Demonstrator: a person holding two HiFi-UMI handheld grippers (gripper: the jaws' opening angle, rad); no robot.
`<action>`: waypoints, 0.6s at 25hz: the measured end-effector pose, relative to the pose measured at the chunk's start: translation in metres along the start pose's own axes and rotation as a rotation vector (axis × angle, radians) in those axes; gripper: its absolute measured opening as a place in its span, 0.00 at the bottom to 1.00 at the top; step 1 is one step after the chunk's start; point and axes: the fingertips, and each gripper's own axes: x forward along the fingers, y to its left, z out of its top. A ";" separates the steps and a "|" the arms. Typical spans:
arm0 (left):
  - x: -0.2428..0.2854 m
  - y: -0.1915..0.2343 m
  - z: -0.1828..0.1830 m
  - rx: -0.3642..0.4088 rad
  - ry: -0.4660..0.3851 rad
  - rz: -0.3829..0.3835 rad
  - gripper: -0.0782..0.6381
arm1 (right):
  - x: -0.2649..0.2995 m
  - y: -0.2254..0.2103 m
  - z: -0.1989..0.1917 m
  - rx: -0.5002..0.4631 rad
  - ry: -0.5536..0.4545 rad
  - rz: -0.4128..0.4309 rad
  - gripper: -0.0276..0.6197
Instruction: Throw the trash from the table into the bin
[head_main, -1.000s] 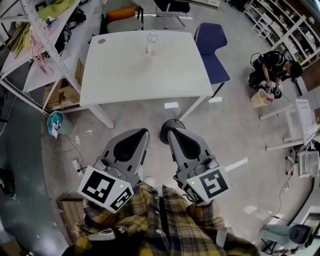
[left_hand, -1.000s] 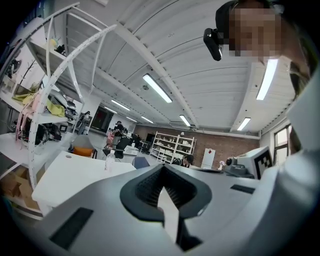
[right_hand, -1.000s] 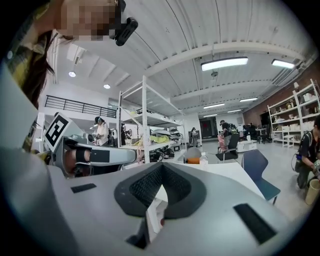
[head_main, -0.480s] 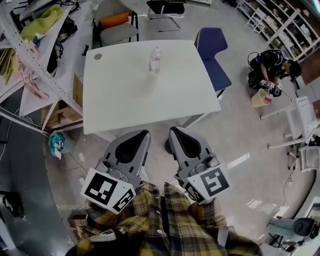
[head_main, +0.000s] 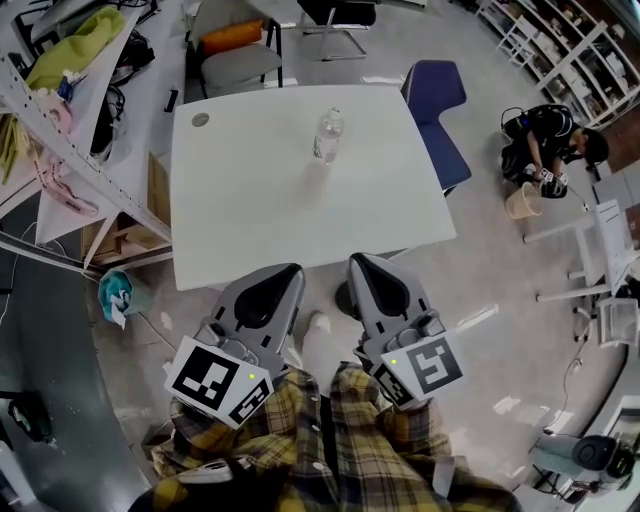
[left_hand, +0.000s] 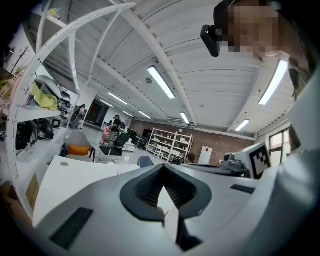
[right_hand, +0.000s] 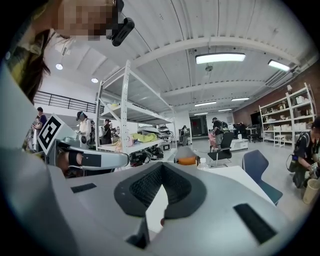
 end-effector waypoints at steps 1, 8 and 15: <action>0.003 0.004 0.001 -0.002 0.001 0.001 0.12 | 0.005 -0.003 0.000 0.001 0.002 -0.003 0.04; 0.036 0.040 0.009 -0.013 -0.001 0.025 0.12 | 0.048 -0.031 -0.002 0.008 0.025 0.005 0.04; 0.086 0.071 0.023 -0.020 -0.012 0.066 0.12 | 0.095 -0.075 0.008 -0.001 0.035 0.050 0.04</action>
